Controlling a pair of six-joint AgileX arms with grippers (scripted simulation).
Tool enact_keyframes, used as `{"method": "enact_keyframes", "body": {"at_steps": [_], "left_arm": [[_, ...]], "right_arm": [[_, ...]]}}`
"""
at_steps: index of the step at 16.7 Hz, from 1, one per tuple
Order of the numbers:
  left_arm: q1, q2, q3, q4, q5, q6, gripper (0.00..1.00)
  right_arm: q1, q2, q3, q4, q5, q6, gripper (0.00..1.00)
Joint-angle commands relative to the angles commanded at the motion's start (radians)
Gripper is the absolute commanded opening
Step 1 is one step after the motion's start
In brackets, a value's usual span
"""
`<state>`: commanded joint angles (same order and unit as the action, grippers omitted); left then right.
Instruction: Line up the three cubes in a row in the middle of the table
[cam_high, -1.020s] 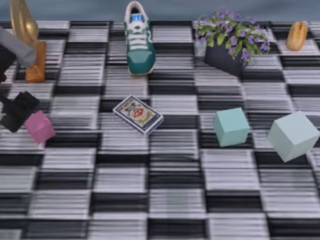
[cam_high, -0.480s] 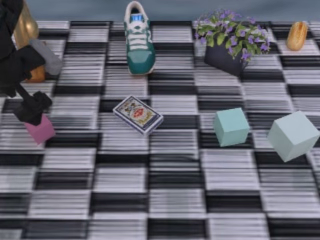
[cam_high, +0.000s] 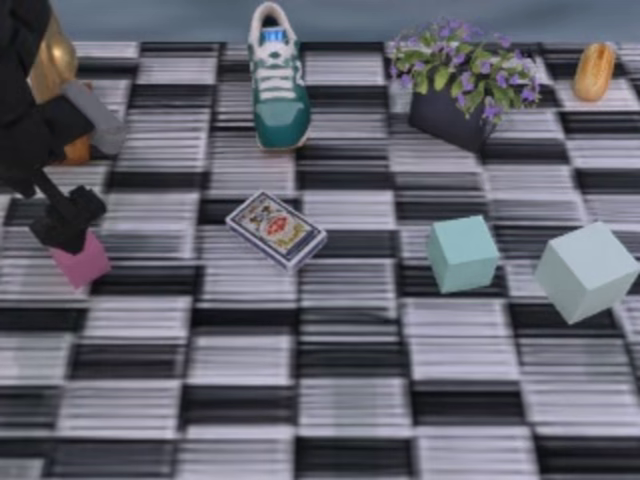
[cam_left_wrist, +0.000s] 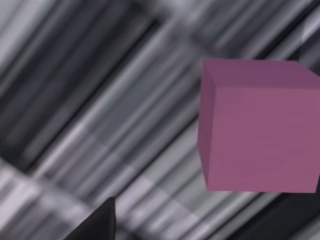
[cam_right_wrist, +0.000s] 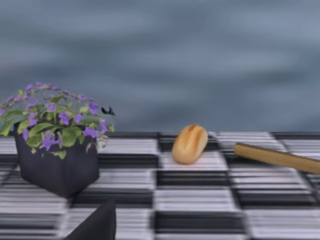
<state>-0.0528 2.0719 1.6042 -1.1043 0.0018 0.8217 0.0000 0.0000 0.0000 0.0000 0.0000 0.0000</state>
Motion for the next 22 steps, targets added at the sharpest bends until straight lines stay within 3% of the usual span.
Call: {"method": "enact_keyframes", "body": {"at_steps": [7, 12, 22], "left_arm": [[-0.002, 0.104, -0.151, 0.262, 0.001, 0.002, 1.00], [-0.002, 0.119, -0.170, 0.290, 0.001, 0.003, 1.00], [-0.002, 0.119, -0.170, 0.290, 0.001, 0.003, 0.25]], "right_arm": [[0.000, 0.000, 0.000, 0.000, 0.000, 0.000, 1.00], [0.000, 0.000, 0.000, 0.000, 0.000, 0.000, 1.00], [0.000, 0.000, 0.000, 0.000, 0.000, 0.000, 1.00]]}}
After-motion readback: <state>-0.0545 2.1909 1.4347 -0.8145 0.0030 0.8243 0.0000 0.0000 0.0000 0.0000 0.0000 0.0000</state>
